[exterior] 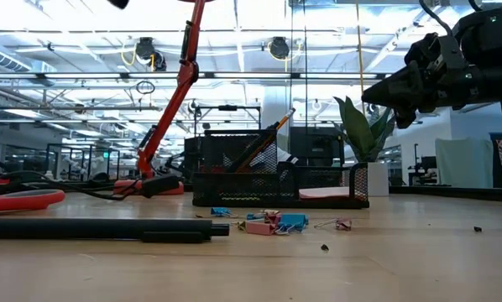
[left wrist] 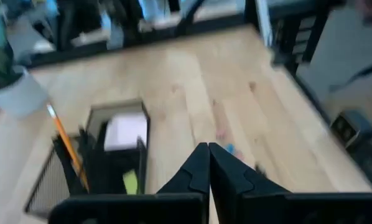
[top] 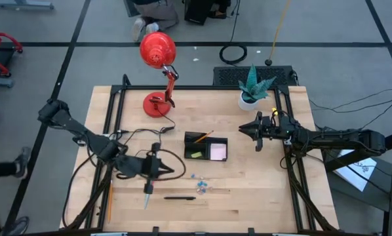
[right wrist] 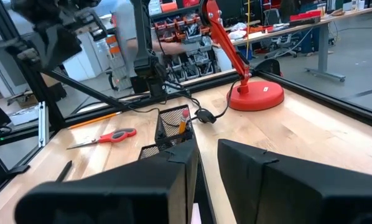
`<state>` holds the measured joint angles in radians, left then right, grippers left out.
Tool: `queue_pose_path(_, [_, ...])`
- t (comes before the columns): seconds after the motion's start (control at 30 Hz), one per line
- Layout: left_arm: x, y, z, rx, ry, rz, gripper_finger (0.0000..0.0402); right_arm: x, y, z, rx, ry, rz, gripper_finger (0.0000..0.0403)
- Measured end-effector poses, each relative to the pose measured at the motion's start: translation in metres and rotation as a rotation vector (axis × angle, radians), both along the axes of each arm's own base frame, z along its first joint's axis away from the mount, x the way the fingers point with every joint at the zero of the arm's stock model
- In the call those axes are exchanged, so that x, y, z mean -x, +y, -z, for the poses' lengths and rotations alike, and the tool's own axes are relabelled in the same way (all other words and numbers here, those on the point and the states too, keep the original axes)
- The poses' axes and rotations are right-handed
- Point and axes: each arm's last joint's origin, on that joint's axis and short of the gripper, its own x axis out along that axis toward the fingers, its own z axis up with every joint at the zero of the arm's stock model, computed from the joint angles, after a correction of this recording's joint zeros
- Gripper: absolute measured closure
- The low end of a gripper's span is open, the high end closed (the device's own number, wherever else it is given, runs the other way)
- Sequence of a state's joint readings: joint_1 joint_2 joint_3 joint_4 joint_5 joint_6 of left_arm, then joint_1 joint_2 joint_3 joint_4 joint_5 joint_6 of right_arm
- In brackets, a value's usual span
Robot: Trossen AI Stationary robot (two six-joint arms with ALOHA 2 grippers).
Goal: Pick and place office supplies into organizer
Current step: Put the black pen into the black desk organizer
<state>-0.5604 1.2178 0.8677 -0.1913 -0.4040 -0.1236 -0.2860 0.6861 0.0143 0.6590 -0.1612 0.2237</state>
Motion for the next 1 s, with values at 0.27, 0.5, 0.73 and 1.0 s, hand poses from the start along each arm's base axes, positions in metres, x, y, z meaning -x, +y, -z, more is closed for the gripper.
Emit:
queue_pose_path(0.27, [0.001,-0.001,0.011,-0.011,0.066,-0.07,0.0397,0.0,0.0,0.0,0.0,-0.001,0.0,0.0344])
queue_pose_path(0.5, [-0.011,-0.017,0.049,0.058,0.251,-0.074,0.0399,0.0,0.0,0.0,0.001,-0.002,0.001,0.0344])
queue_pose_path(0.73, [-0.04,-0.042,0.092,0.145,0.421,-0.099,0.0387,0.0,0.0,0.0,-0.004,-0.002,0.001,0.0344])
queue_pose_path(1.0, [-0.066,-0.068,0.105,-0.046,0.503,0.009,0.0381,0.0,0.0,0.0,-0.025,-0.005,0.001,0.0344])
